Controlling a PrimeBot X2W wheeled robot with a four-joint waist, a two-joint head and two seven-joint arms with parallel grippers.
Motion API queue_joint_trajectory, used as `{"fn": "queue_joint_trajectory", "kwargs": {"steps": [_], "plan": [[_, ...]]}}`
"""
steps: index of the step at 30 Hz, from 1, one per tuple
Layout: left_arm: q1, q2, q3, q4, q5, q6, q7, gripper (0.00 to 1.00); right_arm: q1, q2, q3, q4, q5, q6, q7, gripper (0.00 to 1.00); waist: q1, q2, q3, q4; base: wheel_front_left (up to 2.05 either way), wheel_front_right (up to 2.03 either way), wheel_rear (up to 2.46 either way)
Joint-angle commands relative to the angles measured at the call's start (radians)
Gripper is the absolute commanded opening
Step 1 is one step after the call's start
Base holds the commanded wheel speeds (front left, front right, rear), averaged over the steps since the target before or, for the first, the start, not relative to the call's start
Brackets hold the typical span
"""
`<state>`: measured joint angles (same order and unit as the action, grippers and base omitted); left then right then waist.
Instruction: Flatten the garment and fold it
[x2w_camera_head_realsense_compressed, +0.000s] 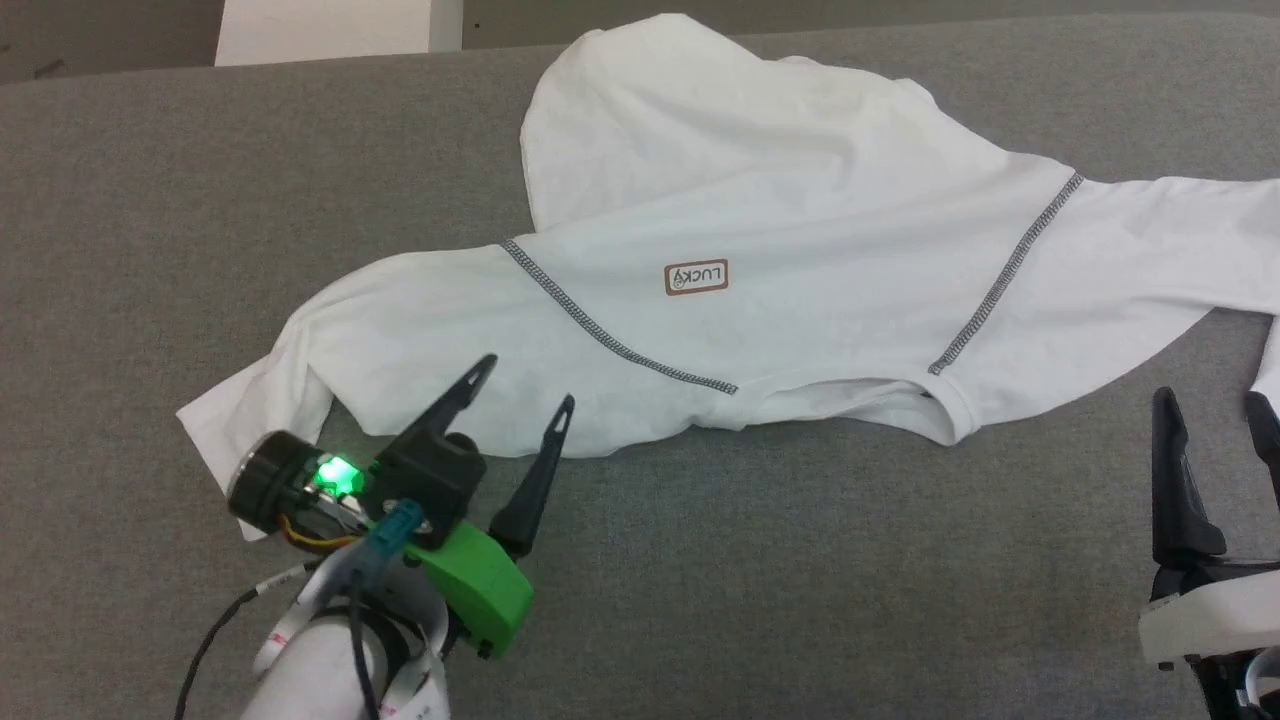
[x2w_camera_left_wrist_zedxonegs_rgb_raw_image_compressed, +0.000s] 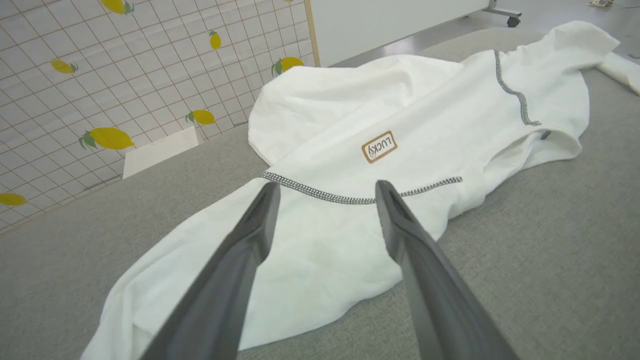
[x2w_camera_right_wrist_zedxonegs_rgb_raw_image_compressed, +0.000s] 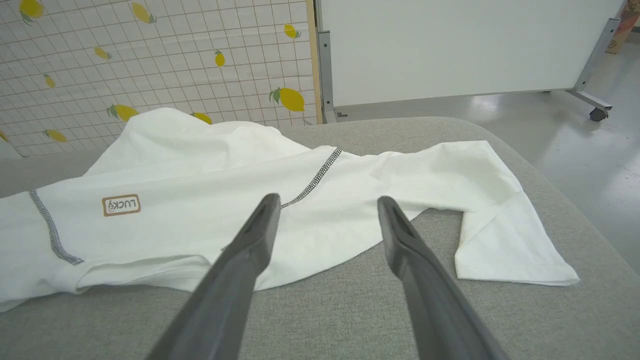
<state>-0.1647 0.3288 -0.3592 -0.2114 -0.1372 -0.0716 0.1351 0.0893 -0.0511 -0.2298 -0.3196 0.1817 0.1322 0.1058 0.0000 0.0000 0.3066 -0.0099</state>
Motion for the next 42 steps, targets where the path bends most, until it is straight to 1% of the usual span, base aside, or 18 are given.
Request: {"fn": "queue_joint_trajectory", "kwargs": {"steps": [1,5,10,12,15,19,21,22,23,26,28,32,35,37,39,41,42], "plan": [[0.004,0.017,-0.024,0.021,0.025,-0.011,0.02,1.0,0.011,0.001,0.004,-0.005,0.008,-0.002,0.002,1.0,0.0,0.0,0.008,-0.01,0.0,0.0,0.0],[-0.012,0.041,-0.099,0.102,0.053,-0.033,0.075,1.0,0.009,0.001,0.008,-0.007,0.012,-0.002,0.002,1.0,0.0,0.0,0.025,-0.029,0.0,0.0,0.0],[-0.058,0.064,-0.144,0.186,0.072,-0.045,0.097,1.0,0.003,0.001,0.002,-0.009,0.013,-0.002,-0.001,1.0,0.0,0.0,0.047,-0.048,0.0,0.0,0.0],[-0.083,0.069,-0.152,0.221,0.09,-0.044,0.094,1.0,-0.001,0.001,0.004,-0.008,0.015,-0.002,-0.003,1.0,0.0,0.0,0.058,-0.054,0.0,0.0,0.0],[-0.127,0.074,-0.16,0.286,0.132,-0.031,0.075,1.0,-0.008,0.001,0.008,-0.008,0.019,-0.002,-0.006,1.0,0.0,0.0,0.074,-0.064,0.0,0.0,0.0],[-0.171,0.063,-0.171,0.356,0.158,-0.017,0.067,1.0,-0.018,0.001,0.007,-0.007,0.023,-0.002,-0.009,1.0,0.0,0.0,0.094,-0.069,0.0,0.0,0.0],[-0.188,0.059,-0.181,0.391,0.161,-0.02,0.07,1.0,-0.023,0.001,0.008,-0.006,0.024,-0.002,-0.009,1.0,0.0,0.0,0.101,-0.071,0.0,0.0,0.0],[-0.194,0.056,-0.19,0.41,0.159,-0.025,0.075,0.38,-0.026,0.001,0.008,-0.005,0.023,-0.002,-0.009,1.0,0.0,0.0,0.103,-0.072,0.0,0.0,0.0],[-0.195,0.054,-0.198,0.422,0.155,-0.028,0.083,0.0,-0.027,0.001,0.008,-0.003,0.024,-0.002,-0.009,1.0,0.0,0.0,0.104,-0.071,0.0,0.0,0.0],[-0.197,0.059,-0.221,0.449,0.137,-0.04,0.105,0.0,-0.031,0.001,0.004,0.0,0.023,-0.002,-0.01,1.0,0.0,0.0,0.099,-0.068,0.0,0.0,0.0],[-0.192,0.057,-0.216,0.443,0.125,-0.035,0.099,0.0,-0.031,0.001,0.001,0.004,0.022,-0.002,-0.01,1.0,0.0,0.0,0.088,-0.062,0.0,0.0,0.0],[-0.156,0.035,-0.165,0.4,0.076,0.025,0.056,0.0,-0.031,0.001,0.017,0.005,0.016,-0.002,-0.005,1.0,0.0,0.0,0.057,-0.048,0.0,0.0,0.0],[-0.118,0.023,-0.134,0.357,0.036,0.055,0.033,0.0,-0.035,0.0,0.045,-0.002,-0.004,-0.002,0.019,1.0,0.0,0.0,0.036,-0.037,0.0,0.0,0.0],[-0.085,0.02,-0.116,0.312,0.016,0.078,0.028,0.0,-0.042,-0.025,0.071,-0.005,-0.02,-0.002,0.047,1.0,0.0,0.0,0.024,-0.03,0.0,0.0,0.0],[-0.056,0.024,-0.098,0.272,0.003,0.1,0.025,0.0,-0.052,-0.063,0.094,-0.002,-0.02,-0.002,0.087,1.0,0.0,0.0,0.022,-0.024,0.0,0.0,0.0],[-0.038,0.028,-0.086,0.238,-0.005,0.115,0.02,0.0,-0.057,-0.124,0.121,0.011,-0.022,-0.002,0.142,1.0,0.0,0.0,0.027,-0.013,0.0,0.0,0.0],[-0.031,0.028,-0.084,0.219,-0.007,0.12,0.021,0.0,-0.057,-0.174,0.149,0.022,-0.022,-0.002,0.177,1.0,0.0,0.0,0.033,-0.005,0.0,0.0,0.0]]}}
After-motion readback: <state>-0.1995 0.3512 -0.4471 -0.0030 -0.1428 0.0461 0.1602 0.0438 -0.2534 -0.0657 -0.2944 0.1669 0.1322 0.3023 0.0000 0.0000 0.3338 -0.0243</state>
